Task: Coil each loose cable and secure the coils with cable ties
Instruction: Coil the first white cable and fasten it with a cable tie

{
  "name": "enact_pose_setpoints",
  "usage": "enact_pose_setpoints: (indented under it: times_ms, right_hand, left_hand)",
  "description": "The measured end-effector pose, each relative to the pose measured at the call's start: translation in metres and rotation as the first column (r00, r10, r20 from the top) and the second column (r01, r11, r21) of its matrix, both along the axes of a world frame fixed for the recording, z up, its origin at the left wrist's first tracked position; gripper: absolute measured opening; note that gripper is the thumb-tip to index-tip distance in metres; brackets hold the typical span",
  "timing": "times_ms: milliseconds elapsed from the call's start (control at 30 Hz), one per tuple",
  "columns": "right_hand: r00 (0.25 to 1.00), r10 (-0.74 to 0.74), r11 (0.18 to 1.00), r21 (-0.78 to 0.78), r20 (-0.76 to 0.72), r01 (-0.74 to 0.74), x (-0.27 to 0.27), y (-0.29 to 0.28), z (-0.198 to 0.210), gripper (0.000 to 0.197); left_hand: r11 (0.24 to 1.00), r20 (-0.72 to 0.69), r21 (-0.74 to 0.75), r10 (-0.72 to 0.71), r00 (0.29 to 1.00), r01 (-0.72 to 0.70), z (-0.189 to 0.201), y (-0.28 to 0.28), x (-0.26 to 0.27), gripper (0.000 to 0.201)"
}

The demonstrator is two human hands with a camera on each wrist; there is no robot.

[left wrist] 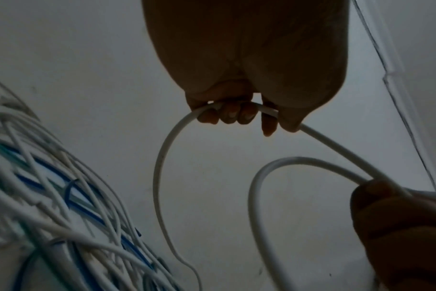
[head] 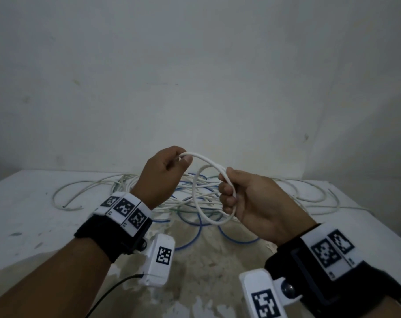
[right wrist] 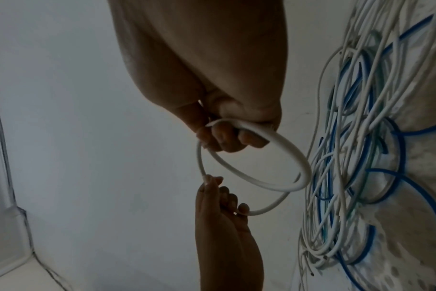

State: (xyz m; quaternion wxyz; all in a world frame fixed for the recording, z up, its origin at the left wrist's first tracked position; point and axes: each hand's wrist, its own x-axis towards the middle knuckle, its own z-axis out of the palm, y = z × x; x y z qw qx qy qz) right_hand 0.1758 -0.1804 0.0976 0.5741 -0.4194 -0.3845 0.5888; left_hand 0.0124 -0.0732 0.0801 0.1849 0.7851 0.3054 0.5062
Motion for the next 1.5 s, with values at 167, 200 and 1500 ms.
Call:
enact_pose_setpoints:
  times_ms: [167,200,1500]
  right_hand:
    - [0.992,0.123,0.992,0.034,-0.008,-0.123,-0.009,-0.004,0.000,0.037]
    - [0.988,0.150,0.988,0.052,-0.047,-0.148,-0.010,-0.005,0.000,0.034]
    - [0.948,-0.312,0.945,-0.081,0.068,0.317,0.062,0.015,0.024,0.033]
  left_hand:
    - [1.000,0.068,-0.016,0.022,0.997,-0.021,-0.001,0.004,-0.001,0.022]
    - [0.999,0.073,-0.013,0.036,0.997,-0.035,-0.001,0.005,-0.002,0.023]
    - [0.884,-0.604,0.369,-0.006,0.797,0.286,0.020,-0.028,-0.013,0.036]
